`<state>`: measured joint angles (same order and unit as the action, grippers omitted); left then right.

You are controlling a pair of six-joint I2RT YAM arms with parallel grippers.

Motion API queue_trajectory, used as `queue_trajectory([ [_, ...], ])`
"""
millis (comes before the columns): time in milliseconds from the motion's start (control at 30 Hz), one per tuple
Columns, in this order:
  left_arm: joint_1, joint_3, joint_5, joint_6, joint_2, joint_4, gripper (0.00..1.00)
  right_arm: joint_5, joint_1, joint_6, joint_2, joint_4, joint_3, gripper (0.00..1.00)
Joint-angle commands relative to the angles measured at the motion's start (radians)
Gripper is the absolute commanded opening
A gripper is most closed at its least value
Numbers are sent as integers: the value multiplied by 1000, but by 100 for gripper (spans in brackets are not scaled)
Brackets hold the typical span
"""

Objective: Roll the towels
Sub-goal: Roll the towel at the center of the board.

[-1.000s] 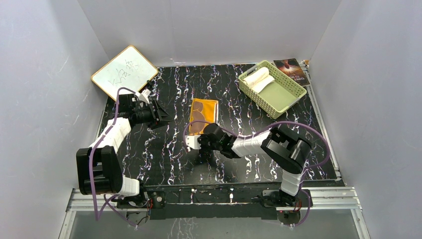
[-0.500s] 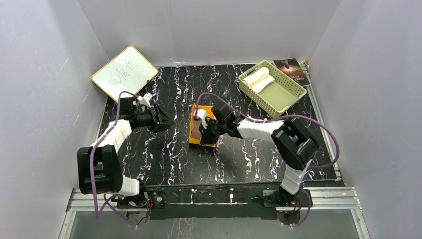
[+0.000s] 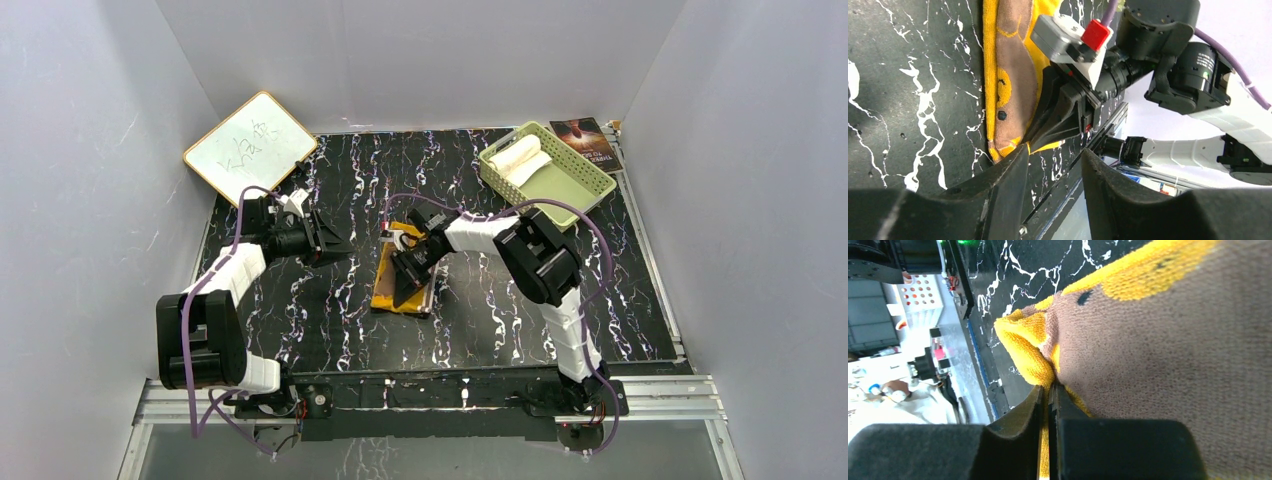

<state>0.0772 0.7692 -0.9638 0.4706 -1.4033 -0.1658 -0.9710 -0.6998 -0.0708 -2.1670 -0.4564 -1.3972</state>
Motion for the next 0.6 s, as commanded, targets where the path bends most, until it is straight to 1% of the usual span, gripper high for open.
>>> queue_trajectory([
  [0,-11,-22,-67,24,14,22,36,-73,34,-53,-38,-65,-60,0],
  [33,-20,-36,-74,35,19,38,30,-72,44,-65,-51,-60,-65,0],
  [67,-31,-51,-79,54,22,62,22,-72,53,-75,-65,-58,-70,0],
  [167,-88,-115,-91,124,29,163,1,-57,78,-102,-125,-70,-91,0],
  [267,-182,-166,-69,179,24,250,0,-42,90,-136,-186,-88,-108,0],
  [367,-270,-213,-40,254,12,356,0,-58,96,-164,-234,-110,-115,0],
  [467,-318,-243,-28,328,1,458,0,-54,101,-183,-254,-119,-109,0],
  [567,-351,-245,-32,357,-18,491,0,-53,119,-229,-265,-95,-86,0],
])
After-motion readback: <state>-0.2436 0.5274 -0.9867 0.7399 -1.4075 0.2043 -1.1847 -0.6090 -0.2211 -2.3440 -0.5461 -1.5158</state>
